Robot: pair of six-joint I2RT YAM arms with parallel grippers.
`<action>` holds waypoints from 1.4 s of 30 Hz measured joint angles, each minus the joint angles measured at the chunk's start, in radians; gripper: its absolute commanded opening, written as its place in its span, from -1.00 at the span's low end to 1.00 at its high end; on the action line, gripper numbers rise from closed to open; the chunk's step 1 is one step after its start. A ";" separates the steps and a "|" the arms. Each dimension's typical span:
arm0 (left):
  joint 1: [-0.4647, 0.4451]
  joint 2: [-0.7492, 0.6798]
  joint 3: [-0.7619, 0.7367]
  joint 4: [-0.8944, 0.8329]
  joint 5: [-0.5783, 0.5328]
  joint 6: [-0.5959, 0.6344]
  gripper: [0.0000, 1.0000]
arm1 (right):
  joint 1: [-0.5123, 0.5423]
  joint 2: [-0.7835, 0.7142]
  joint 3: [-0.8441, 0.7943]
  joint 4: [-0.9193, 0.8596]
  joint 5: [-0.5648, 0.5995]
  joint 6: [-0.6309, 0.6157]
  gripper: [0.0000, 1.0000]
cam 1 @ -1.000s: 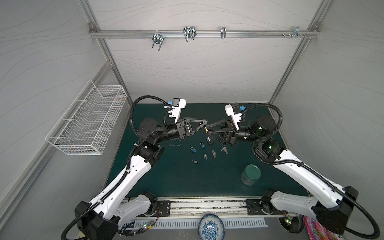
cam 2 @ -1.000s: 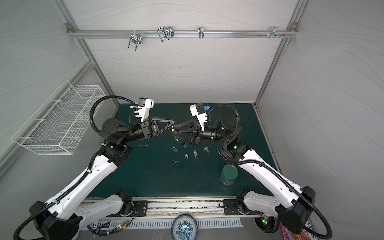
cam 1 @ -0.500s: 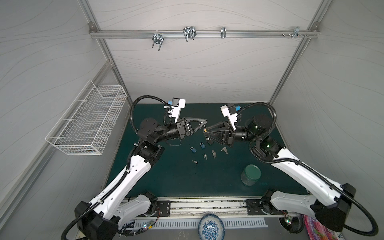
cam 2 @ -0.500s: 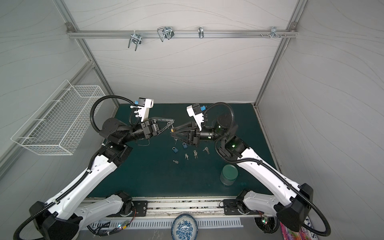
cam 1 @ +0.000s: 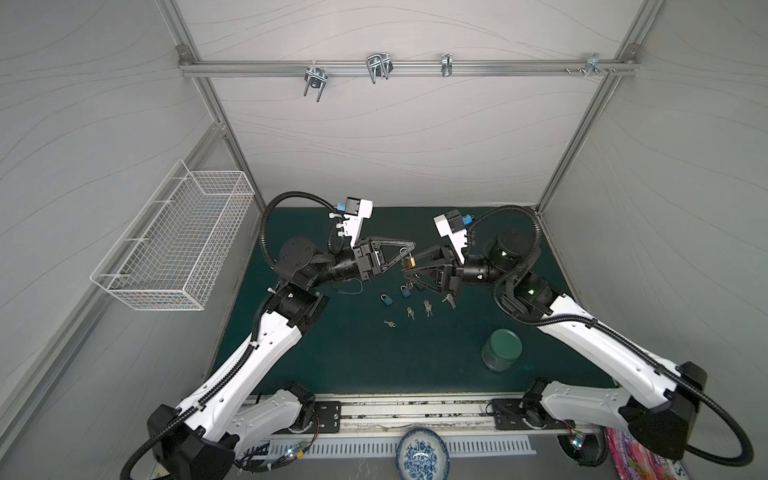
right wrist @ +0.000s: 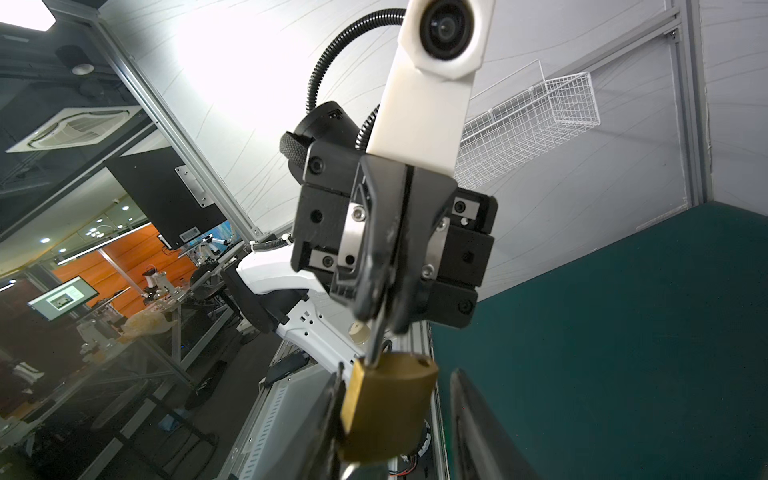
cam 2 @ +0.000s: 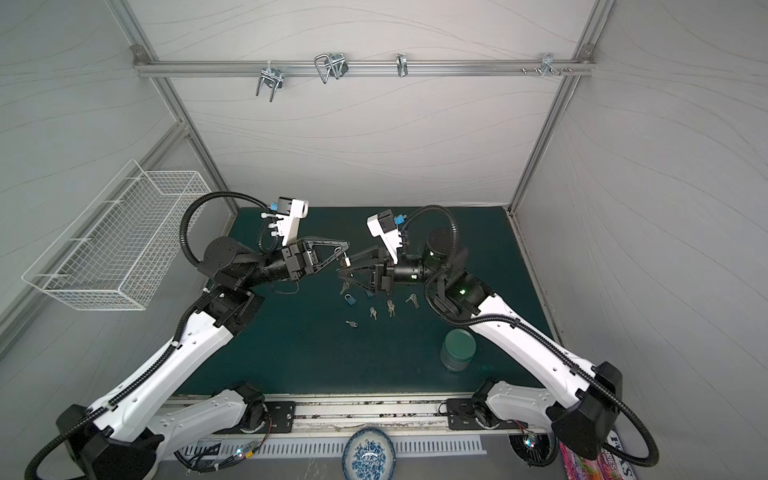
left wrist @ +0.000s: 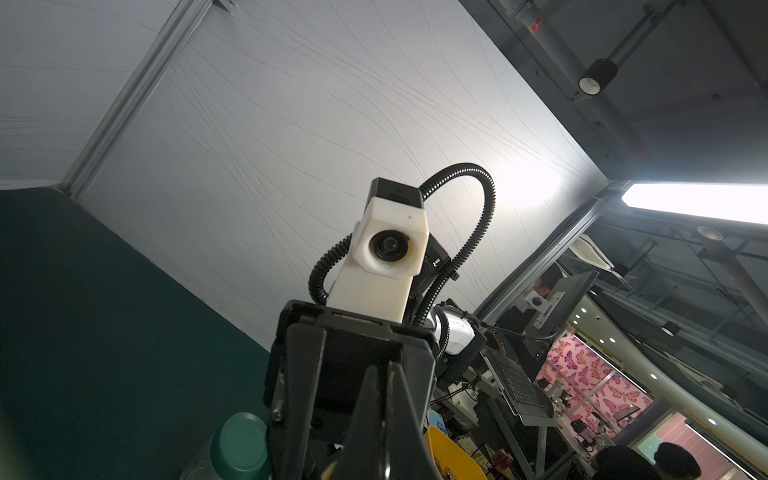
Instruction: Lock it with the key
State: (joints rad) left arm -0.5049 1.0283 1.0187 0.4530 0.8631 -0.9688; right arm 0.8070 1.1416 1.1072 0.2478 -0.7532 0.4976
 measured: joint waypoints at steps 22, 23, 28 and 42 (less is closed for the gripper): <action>0.000 -0.010 0.000 -0.045 -0.019 0.026 -1.00 | 0.034 -0.009 0.065 -0.114 0.062 -0.124 -0.54; 0.000 -0.010 0.000 -0.044 -0.020 0.027 -1.00 | 0.035 -0.007 0.066 -0.115 0.062 -0.125 -0.57; 0.000 -0.010 0.000 -0.043 -0.019 0.031 -1.00 | 0.035 -0.005 0.066 -0.122 0.072 -0.121 -0.68; 0.000 -0.011 0.020 -0.101 -0.021 0.071 -0.43 | 0.001 -0.006 0.068 -0.148 0.051 -0.089 -1.00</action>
State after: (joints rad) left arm -0.5049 1.0176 1.0386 0.3523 0.8421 -0.8978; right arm 0.8078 1.1358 1.1751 0.0994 -0.7017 0.4084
